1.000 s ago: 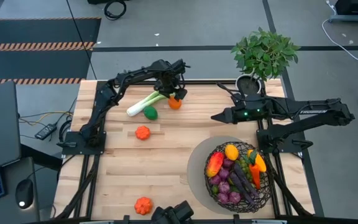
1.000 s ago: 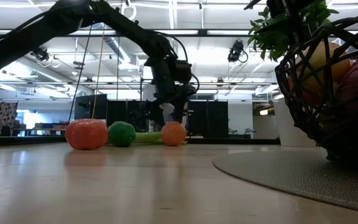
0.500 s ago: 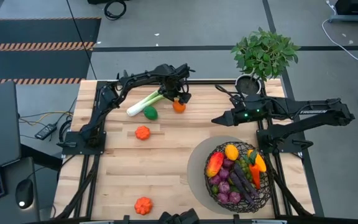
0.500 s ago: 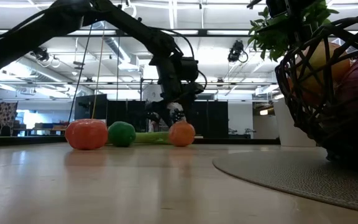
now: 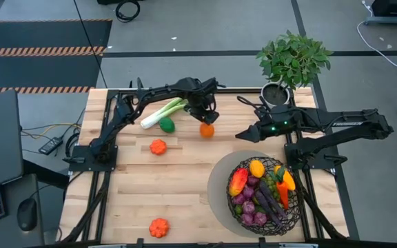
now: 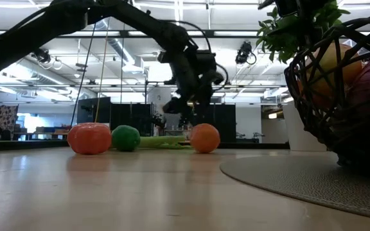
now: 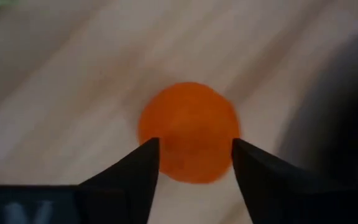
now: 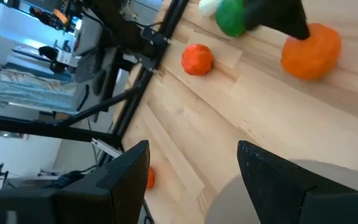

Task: Build produce basket
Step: Put the orange into the black basket

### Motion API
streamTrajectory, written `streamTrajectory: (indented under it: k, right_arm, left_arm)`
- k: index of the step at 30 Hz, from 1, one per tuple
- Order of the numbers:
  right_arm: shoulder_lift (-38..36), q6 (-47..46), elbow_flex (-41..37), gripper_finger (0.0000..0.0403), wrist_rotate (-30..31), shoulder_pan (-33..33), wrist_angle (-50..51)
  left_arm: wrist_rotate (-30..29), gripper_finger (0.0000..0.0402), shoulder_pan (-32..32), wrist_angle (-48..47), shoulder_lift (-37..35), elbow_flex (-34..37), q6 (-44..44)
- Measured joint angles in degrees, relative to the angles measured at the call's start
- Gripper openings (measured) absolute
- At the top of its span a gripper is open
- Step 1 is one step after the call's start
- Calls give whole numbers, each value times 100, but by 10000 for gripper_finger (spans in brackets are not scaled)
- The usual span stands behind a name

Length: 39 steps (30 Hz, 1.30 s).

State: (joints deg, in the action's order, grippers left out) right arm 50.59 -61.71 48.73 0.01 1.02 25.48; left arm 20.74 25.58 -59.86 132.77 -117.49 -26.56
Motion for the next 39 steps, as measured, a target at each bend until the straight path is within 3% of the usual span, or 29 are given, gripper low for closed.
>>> streamTrajectory:
  k: [6,12,19,26,32,39]
  right_arm:
    - [-163,-4,0,249,-368,2,600]
    - [-528,-27,0,249,-285,0,1061]
    - [-573,-71,0,249,513,102,1188]
    - [211,1247,0,249,513,290,1075]
    - [1128,2317,-2,255,499,461,260]
    - [1896,2481,-2,304,294,1013,-640]
  left_arm:
    - [387,141,-138,-69,-2,-529,25]
    - [237,101,-225,-658,-13,-1058,479]
    - [-1043,113,9,-1919,-33,-1465,1389]
    - [-1518,150,297,-2891,-15,-1268,2436]
    - [-1518,163,616,-2942,-378,-1259,2992]
    - [-1495,141,988,-2442,-1405,-1269,2970]
